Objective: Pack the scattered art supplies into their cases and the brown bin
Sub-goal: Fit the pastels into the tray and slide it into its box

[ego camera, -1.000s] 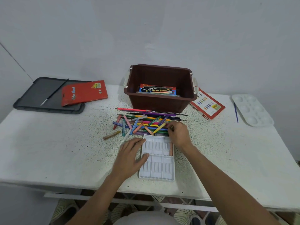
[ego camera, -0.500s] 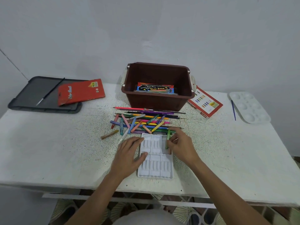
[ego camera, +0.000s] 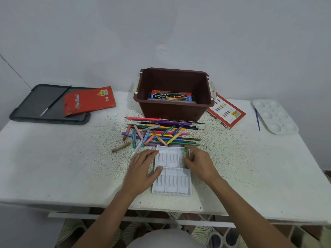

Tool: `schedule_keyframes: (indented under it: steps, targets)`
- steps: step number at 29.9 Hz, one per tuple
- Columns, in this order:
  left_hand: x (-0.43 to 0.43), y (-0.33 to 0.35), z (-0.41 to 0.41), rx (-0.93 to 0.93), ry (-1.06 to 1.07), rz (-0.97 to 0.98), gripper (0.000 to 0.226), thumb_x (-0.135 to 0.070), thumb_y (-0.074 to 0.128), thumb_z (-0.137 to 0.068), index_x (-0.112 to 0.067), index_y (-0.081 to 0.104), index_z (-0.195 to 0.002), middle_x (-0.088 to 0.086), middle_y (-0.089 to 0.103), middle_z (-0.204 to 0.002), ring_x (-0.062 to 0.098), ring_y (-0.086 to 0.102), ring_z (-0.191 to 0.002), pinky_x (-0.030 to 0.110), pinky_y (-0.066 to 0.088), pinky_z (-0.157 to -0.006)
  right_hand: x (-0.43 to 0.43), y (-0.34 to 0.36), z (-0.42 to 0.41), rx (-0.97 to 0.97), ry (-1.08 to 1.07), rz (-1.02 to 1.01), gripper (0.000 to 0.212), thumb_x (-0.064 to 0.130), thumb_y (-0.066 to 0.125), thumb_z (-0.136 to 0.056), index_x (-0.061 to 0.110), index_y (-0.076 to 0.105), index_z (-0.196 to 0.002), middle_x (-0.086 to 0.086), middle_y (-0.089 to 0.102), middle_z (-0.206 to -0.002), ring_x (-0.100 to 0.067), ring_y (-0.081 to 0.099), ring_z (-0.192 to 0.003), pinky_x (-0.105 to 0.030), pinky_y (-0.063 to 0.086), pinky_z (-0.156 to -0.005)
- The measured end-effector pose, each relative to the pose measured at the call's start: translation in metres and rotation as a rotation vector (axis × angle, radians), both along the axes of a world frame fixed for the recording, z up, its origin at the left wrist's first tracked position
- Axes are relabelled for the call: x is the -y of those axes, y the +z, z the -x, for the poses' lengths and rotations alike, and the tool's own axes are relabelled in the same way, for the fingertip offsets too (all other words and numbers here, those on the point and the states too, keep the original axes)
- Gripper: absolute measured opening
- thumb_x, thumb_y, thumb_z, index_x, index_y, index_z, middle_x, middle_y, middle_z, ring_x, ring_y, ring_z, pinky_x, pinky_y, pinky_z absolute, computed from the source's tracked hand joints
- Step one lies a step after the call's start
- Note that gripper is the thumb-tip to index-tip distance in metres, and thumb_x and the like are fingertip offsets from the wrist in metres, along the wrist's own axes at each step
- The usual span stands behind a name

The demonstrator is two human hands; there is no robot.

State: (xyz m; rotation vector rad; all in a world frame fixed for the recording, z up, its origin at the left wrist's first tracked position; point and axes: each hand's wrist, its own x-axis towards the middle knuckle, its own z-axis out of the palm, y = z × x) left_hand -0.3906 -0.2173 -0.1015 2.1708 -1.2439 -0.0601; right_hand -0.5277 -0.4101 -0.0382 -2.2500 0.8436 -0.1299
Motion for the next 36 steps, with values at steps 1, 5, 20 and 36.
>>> schedule_keyframes:
  steps: [1,5,20,36]
  targets:
    - [0.000,0.000,0.000,0.001,0.000,0.001,0.056,-0.056,0.049,-0.093,-0.027,0.046,-0.141,-0.012,0.045,-0.137,0.007,0.038,-0.127,0.032,0.032,-0.107,0.000,-0.001,0.000,0.005,0.006,0.010,0.052,0.021,0.069,-0.090,0.021,0.050,-0.139,0.008,0.059,-0.070,-0.009,0.057,-0.065,-0.028,0.045,-0.063]
    - [0.000,0.000,0.000,0.005,-0.002,-0.003,0.056,-0.056,0.049,-0.093,-0.027,0.047,-0.141,-0.012,0.045,-0.137,0.007,0.038,-0.128,0.030,0.031,-0.107,-0.004,-0.006,0.005,0.066,-0.004,0.060,0.028,0.028,0.070,-0.089,0.028,0.051,-0.111,0.010,0.050,-0.074,-0.011,0.051,-0.065,-0.028,0.037,-0.055]
    - [0.000,0.001,0.000,0.010,0.002,0.003,0.055,-0.056,0.050,-0.093,-0.027,0.047,-0.140,-0.013,0.045,-0.137,0.006,0.037,-0.128,0.029,0.029,-0.106,-0.021,-0.031,0.017,0.164,0.007,0.339,0.013,0.030,0.063,-0.094,0.018,0.067,-0.095,0.003,0.048,-0.087,-0.014,0.051,-0.065,-0.033,0.049,-0.054]
    - [0.001,0.000,0.000,0.002,0.000,0.000,0.056,-0.057,0.048,-0.093,-0.027,0.047,-0.141,-0.012,0.045,-0.137,0.008,0.039,-0.128,0.033,0.032,-0.108,0.013,-0.009,-0.015,0.128,0.122,0.278,0.019,0.018,0.057,-0.095,0.017,0.066,-0.112,-0.001,0.058,-0.102,-0.016,0.057,-0.080,-0.032,0.048,-0.068]
